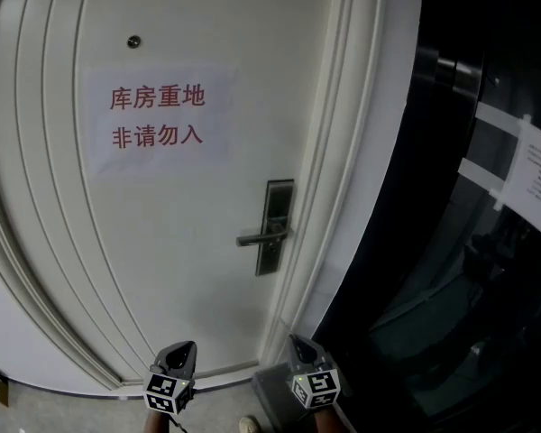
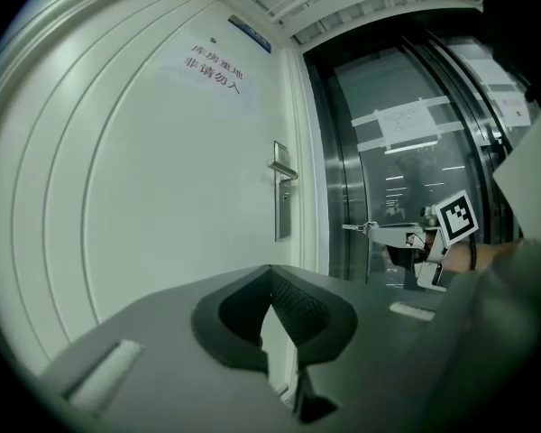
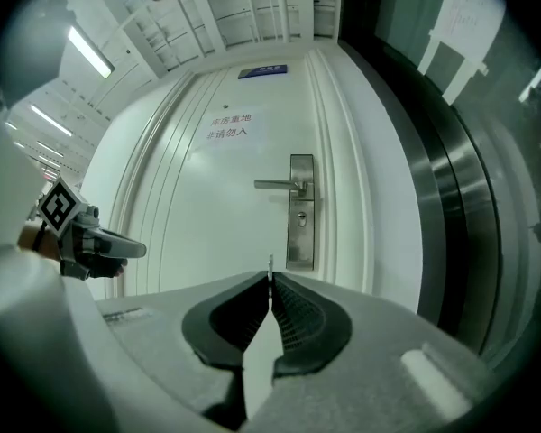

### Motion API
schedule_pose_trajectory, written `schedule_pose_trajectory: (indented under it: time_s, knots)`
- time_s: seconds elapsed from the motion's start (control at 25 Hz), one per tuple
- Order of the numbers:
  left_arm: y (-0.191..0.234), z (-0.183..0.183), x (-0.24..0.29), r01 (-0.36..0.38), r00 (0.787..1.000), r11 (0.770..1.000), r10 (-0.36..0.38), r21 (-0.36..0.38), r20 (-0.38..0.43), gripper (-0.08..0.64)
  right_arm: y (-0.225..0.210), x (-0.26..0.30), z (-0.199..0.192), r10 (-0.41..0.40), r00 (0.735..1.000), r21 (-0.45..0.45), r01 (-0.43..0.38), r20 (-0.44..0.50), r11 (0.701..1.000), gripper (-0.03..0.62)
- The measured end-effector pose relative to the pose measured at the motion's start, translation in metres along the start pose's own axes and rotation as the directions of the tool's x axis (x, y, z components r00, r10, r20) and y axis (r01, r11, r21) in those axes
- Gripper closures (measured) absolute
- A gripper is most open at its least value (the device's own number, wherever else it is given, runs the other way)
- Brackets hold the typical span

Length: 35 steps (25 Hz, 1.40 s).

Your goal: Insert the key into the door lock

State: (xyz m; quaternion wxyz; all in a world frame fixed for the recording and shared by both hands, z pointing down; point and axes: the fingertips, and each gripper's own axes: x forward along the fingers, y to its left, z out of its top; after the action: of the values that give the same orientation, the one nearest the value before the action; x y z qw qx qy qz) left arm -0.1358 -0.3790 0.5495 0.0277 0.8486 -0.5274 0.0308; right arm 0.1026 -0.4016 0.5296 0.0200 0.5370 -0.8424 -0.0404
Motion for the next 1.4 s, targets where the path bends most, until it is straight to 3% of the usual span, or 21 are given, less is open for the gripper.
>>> schedule_pose_trajectory:
  time_s: [0.16, 0.48, 0.64, 0.84, 1.0, 1.16, 1.24, 1.4]
  knots:
    - [0.013, 0.01, 0.028, -0.016, 1.0, 1.0, 0.016, -0.004, 0.011, 0.557, -0.02, 0.031, 0.01, 0.005, 1.0, -0.029, -0.005, 0.016, 1.0, 0.583]
    - [0.031, 0.012, 0.063, -0.034, 0.999, 0.999, 0.034, -0.014, 0.004, 0.557, -0.048, 0.081, 0.039, 0.017, 0.999, -0.191, -0.01, 0.037, 0.981, 0.583]
    - [0.031, 0.01, 0.074, -0.036, 0.999, 0.999, 0.036, -0.023, -0.002, 0.557, -0.054, 0.097, 0.063, 0.018, 0.998, -0.32, 0.003, 0.062, 0.947, 0.583]
    - [0.033, 0.008, 0.082, -0.043, 0.999, 0.999, 0.043, -0.028, -0.007, 0.557, -0.06, 0.117, 0.092, 0.014, 0.995, -0.533, 0.039, 0.094, 0.845, 0.583]
    - [0.035, 0.006, 0.084, -0.054, 0.999, 0.998, 0.053, -0.032, -0.012, 0.557, -0.055, 0.128, 0.114, -0.01, 0.997, -0.691, 0.058, 0.074, 0.72, 0.583]
    - [0.038, 0.004, 0.085, -0.067, 0.998, 0.997, 0.066, -0.037, -0.014, 0.557, -0.054, 0.141, 0.111, -0.029, 0.998, -0.801, 0.06, 0.053, 0.596, 0.583]
    - [0.04, 0.003, 0.084, -0.073, 0.997, 0.997, 0.072, -0.04, -0.015, 0.557, -0.054, 0.146, 0.107, -0.04, 0.998, -0.846, 0.06, 0.046, 0.53, 0.583]
    - [0.043, 0.002, 0.085, -0.084, 0.996, 0.995, 0.084, -0.047, -0.016, 0.557, -0.054, 0.155, 0.1, -0.053, 0.998, -0.902, 0.048, 0.028, 0.429, 0.583]
